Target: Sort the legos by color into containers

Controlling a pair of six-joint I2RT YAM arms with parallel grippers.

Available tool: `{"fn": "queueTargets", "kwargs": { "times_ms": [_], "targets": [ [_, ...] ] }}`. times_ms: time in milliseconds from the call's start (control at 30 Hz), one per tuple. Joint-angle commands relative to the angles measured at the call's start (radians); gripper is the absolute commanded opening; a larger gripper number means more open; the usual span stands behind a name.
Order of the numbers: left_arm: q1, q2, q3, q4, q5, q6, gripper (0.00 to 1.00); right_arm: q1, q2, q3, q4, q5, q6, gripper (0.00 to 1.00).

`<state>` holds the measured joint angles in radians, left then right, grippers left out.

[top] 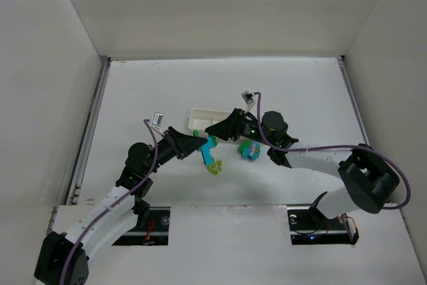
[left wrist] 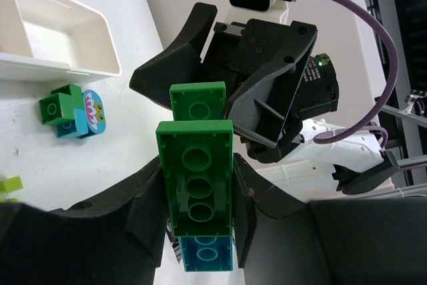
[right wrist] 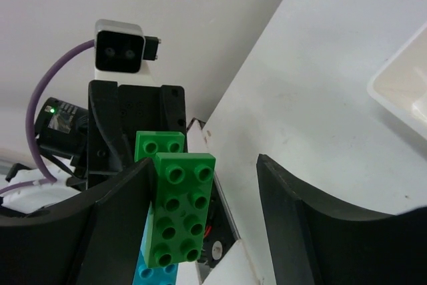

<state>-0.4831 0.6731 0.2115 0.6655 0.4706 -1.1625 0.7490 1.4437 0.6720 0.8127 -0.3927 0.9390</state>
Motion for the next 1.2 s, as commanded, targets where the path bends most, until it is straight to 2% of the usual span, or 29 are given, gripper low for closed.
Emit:
{"fn": "queueTargets", "kwargs": {
  "times_ms": [0,67,233,300,333,467,500,567,767,800,933,1033,1167],
  "targets": [
    [-0.005,-0.003,-0.006,0.095,0.039,-0.006,0.14,-0.015,0.009,-0.005,0.135,-0.025,0.03,0.68],
    [0.002,-0.001,-0.009,0.095,0.042,-0.008,0.14,-0.021,0.009,-0.009,0.146,-0.024,0.037,0.66],
    [0.011,-0.006,-0.017,0.098,0.042,-0.008,0.14,-0.027,0.014,-0.015,0.164,-0.031,0.05,0.49],
    [0.013,-0.006,-0.018,0.101,0.042,-0.009,0.14,-0.027,0.023,-0.011,0.164,-0.04,0.053,0.48],
    [0.015,-0.006,-0.018,0.105,0.042,-0.009,0.14,-0.027,0.03,-0.008,0.164,-0.044,0.06,0.5],
    [0.016,0.0,-0.018,0.126,0.043,-0.017,0.14,-0.023,0.06,0.005,0.166,-0.071,0.063,0.72],
    [0.015,0.002,-0.018,0.134,0.043,-0.022,0.14,-0.023,0.063,0.005,0.167,-0.071,0.063,0.72],
    [0.013,0.002,-0.02,0.14,0.043,-0.026,0.14,-0.023,0.067,0.001,0.181,-0.077,0.063,0.69],
    [0.018,-0.004,-0.034,0.141,0.043,-0.031,0.14,-0.026,0.061,-0.025,0.255,-0.084,0.106,0.46],
    [0.018,-0.006,-0.035,0.141,0.042,-0.032,0.14,-0.027,0.067,-0.025,0.261,-0.096,0.116,0.47],
    [0.019,-0.007,-0.029,0.147,0.04,-0.035,0.14,-0.033,0.092,-0.014,0.267,-0.138,0.139,0.58],
    [0.018,-0.004,-0.032,0.163,0.037,-0.042,0.14,-0.032,0.101,-0.014,0.278,-0.143,0.139,0.55],
    [0.021,-0.003,-0.038,0.175,0.037,-0.051,0.14,-0.032,0.093,-0.023,0.296,-0.135,0.141,0.4]
  ]
}}
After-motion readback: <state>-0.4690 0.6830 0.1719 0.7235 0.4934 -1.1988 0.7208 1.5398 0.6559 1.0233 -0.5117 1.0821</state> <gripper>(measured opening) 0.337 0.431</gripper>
